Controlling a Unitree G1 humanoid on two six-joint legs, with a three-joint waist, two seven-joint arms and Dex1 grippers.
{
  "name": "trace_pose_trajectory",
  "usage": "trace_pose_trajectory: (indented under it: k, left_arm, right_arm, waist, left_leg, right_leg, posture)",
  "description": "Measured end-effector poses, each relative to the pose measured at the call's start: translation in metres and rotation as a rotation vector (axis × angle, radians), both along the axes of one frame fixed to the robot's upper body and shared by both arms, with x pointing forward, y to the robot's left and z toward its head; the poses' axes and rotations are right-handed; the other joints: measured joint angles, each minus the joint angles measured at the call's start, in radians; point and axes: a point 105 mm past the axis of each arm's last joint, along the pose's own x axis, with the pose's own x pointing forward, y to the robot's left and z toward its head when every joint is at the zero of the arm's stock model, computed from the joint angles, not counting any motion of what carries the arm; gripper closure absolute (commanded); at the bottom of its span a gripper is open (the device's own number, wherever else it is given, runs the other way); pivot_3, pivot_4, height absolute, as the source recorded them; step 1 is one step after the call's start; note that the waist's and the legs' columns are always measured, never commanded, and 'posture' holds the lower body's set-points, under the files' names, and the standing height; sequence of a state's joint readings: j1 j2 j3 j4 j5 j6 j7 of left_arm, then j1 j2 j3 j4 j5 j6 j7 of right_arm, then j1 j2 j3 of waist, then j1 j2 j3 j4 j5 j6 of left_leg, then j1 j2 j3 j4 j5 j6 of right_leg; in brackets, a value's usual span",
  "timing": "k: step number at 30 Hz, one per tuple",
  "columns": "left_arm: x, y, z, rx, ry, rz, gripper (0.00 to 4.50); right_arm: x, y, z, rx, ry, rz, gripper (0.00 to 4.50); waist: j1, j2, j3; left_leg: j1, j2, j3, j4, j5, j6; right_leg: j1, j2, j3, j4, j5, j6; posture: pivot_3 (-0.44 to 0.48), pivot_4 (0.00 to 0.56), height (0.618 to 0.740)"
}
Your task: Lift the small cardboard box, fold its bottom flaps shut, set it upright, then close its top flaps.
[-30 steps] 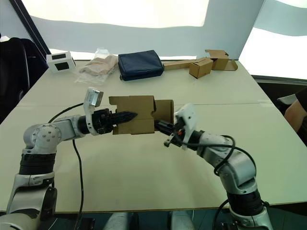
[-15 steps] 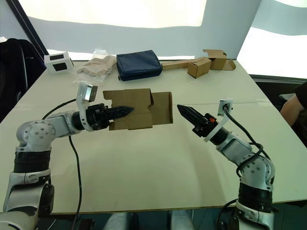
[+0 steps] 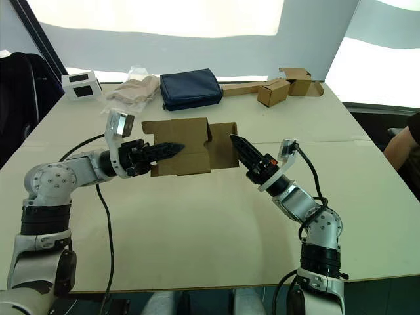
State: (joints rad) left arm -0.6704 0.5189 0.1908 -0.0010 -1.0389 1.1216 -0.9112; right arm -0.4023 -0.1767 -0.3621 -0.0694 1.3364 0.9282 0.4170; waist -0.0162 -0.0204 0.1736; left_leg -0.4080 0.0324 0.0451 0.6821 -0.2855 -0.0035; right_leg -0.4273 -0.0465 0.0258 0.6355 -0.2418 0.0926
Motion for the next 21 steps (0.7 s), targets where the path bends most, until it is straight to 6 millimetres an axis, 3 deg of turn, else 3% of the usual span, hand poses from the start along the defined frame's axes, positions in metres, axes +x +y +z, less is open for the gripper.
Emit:
trace_pose_trajectory:
  k: [4,8,11,21]
  left_arm:
    - [0.000,-0.001,-0.002,0.005,0.004,-0.002,4.50]
    - [0.000,-0.002,-0.003,0.006,0.008,-0.007,4.50]
    - [-0.001,-0.002,-0.004,0.003,0.012,-0.008,4.50]
    - [-0.001,-0.003,-0.004,0.003,0.011,-0.010,4.50]
  right_arm:
    - [-0.028,0.017,0.012,-0.043,-0.083,0.084,0.05]
    - [-0.037,0.022,0.017,-0.065,-0.107,0.097,0.05]
    - [-0.036,0.022,0.013,-0.081,-0.085,0.085,0.73]
    - [-0.027,0.021,0.006,-0.153,-0.087,0.017,4.46]
  waist:
    - [0.000,0.000,0.000]
    - [0.000,0.000,0.000]
    - [0.000,0.000,0.000]
    - [0.000,0.000,0.000]
  left_leg:
    - [0.000,0.000,0.000,-0.001,0.000,0.000]
    - [0.000,0.000,0.000,-0.001,0.000,0.000]
    - [0.000,0.000,0.000,-0.001,0.000,0.000]
    - [0.000,0.000,0.000,-0.001,0.000,0.000]
  right_leg:
    - [0.000,0.000,0.000,0.000,0.000,0.000]
    - [0.000,0.000,0.000,0.000,0.000,0.000]
    - [0.000,0.000,0.000,0.000,0.000,0.000]
    - [0.000,0.000,0.000,0.000,0.000,0.000]
  posture:
    - [0.000,0.150,0.740]
    - [0.000,0.150,0.740]
    - [0.000,0.150,0.740]
    - [0.000,0.150,0.740]
